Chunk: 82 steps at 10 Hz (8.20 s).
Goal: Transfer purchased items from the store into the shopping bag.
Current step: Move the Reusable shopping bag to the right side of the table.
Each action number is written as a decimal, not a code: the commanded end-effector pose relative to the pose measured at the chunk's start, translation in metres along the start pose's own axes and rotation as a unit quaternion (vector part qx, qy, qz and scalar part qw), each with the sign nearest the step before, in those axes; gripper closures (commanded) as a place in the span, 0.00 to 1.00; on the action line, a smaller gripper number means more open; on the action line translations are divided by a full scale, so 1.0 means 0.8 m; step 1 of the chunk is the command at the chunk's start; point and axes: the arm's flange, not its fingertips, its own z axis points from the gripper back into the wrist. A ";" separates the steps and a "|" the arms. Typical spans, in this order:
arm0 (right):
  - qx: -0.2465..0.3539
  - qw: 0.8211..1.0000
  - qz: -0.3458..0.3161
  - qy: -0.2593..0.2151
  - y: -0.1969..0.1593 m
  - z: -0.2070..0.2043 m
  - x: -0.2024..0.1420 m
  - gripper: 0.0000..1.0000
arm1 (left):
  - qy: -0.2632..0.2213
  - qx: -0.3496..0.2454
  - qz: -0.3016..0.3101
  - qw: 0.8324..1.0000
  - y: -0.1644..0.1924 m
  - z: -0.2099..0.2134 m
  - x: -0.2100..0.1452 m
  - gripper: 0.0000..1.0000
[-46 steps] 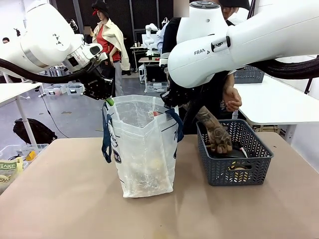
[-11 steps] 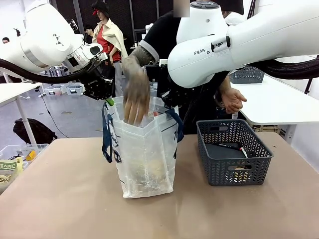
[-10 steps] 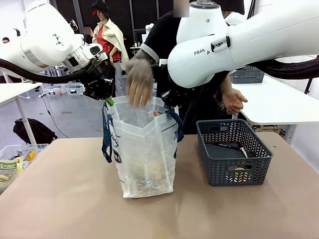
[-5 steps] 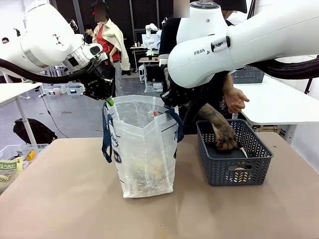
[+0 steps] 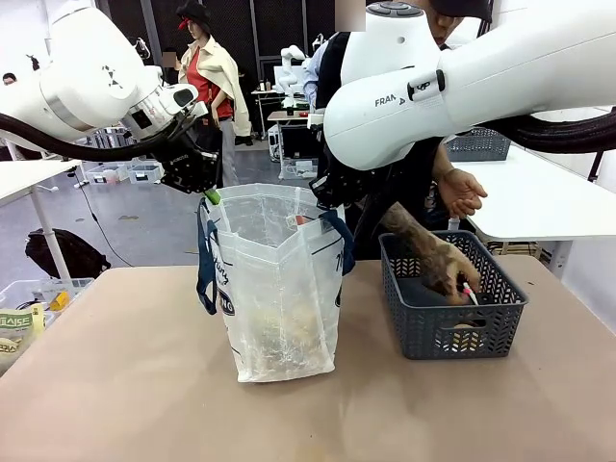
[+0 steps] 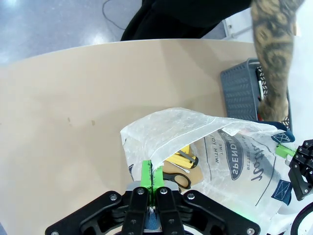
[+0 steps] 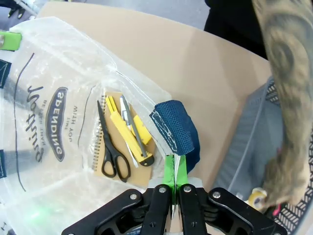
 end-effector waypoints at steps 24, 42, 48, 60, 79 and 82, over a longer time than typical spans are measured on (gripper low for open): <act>0.000 1.000 -0.003 -0.001 -0.003 0.001 -0.001 1.00 | -0.004 0.001 0.006 1.000 0.001 0.006 -0.002 1.00; 0.000 1.000 -0.003 -0.001 -0.003 0.001 -0.001 1.00 | -0.004 0.001 0.006 1.000 0.001 0.006 -0.002 1.00; 0.000 1.000 -0.003 -0.001 -0.003 0.001 -0.001 1.00 | -0.004 0.001 0.006 1.000 0.001 0.006 -0.002 1.00; 0.000 1.000 -0.003 -0.001 -0.003 0.001 -0.001 1.00 | -0.004 0.001 0.006 1.000 0.001 0.006 -0.002 1.00; 0.046 0.975 0.218 0.027 0.025 0.003 0.029 1.00 | 0.071 -0.211 -0.045 0.974 -0.002 -0.026 0.057 1.00; 0.060 0.970 0.235 0.008 0.031 0.005 0.045 1.00 | 0.080 -0.258 -0.050 0.962 0.007 -0.030 0.061 0.94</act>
